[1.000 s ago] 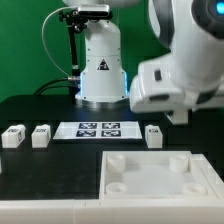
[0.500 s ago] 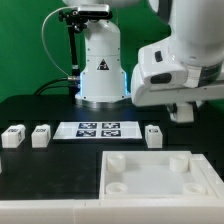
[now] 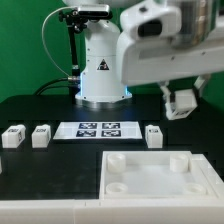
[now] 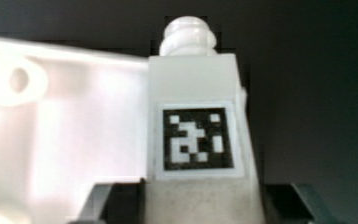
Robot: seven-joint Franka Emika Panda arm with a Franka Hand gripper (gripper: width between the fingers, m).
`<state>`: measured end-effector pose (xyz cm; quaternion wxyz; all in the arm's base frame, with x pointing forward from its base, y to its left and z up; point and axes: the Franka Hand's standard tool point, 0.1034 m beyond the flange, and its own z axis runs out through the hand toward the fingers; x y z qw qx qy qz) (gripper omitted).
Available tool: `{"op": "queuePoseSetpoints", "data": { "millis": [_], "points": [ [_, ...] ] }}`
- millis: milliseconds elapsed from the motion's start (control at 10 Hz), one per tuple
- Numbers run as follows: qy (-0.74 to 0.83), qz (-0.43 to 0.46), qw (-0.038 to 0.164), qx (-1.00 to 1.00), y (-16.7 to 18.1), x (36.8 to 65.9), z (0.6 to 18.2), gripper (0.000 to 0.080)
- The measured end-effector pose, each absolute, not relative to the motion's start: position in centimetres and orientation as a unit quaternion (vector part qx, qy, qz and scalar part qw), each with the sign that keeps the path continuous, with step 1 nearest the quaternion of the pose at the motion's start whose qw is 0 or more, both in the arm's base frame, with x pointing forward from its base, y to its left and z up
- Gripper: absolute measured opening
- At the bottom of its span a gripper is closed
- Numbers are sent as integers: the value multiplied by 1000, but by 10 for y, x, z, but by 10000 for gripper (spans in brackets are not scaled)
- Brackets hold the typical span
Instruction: Assemble one leg
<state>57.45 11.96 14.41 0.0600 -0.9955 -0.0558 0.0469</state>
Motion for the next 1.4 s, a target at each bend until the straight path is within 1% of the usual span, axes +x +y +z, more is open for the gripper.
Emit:
{"op": "queuePoseSetpoints", "data": {
  "millis": [100,300,400,500,700,800,1100,1200,1300,1400],
  "points": [
    [-53,9,58,-997,117,570,143,291],
    [-47,-98,56,-993,114,577,144,291],
    [-50,-131,54,-989,111,581,143,291],
    [-64,-189,48,-979,103,604,154,291],
    [-57,-268,45,-961,95,648,167,291],
    [-58,-261,46,-962,97,649,162,291],
    [-58,-261,46,-962,97,649,161,291],
    [-56,-264,48,-962,100,649,158,291],
    [-59,-277,49,-958,111,645,145,291],
    [-62,-272,48,-959,112,645,136,291]
  ]
}}
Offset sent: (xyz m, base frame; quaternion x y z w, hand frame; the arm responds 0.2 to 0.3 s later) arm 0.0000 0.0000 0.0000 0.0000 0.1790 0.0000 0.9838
